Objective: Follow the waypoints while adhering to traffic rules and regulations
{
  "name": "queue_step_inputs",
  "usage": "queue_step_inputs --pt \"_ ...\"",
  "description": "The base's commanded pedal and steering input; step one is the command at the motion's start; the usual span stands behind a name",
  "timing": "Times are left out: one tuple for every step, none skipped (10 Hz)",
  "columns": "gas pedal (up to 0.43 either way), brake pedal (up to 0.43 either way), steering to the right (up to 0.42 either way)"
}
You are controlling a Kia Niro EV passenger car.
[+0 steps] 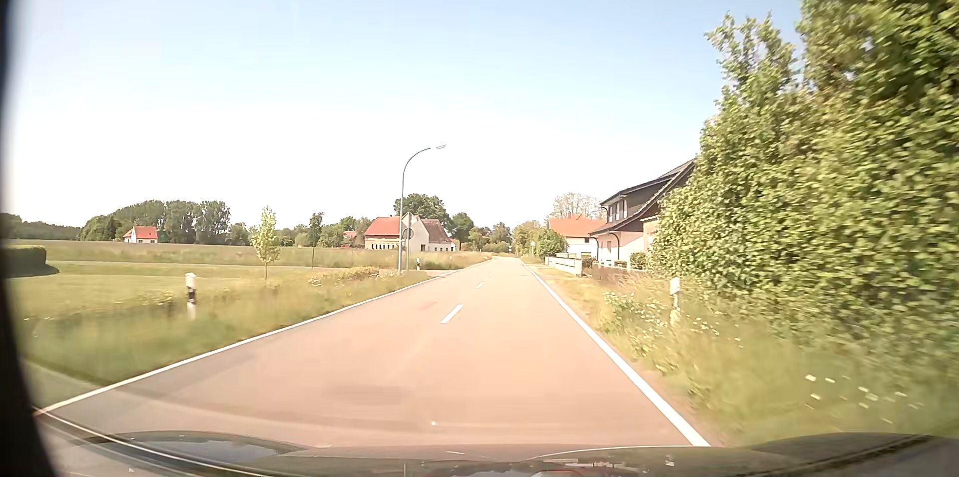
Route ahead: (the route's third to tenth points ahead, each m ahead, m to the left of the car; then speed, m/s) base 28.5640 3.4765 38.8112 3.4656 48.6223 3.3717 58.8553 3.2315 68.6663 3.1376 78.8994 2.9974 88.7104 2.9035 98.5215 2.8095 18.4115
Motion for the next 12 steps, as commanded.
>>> queue_step_inputs --pt "0.197 0.0 0.001" --pt "0.197 0.0 0.001" --pt "0.197 0.0 0.001" --pt "0.197 0.0 0.001" --pt "0.197 0.0 0.001" --pt "0.197 0.0 0.001" --pt "0.189 0.0 0.001" --pt "0.189 0.0 0.001" --pt "0.189 0.0 0.001" --pt "0.189 0.0 0.001" --pt "0.189 0.0 0.001" --pt "0.189 0.0 0.001"
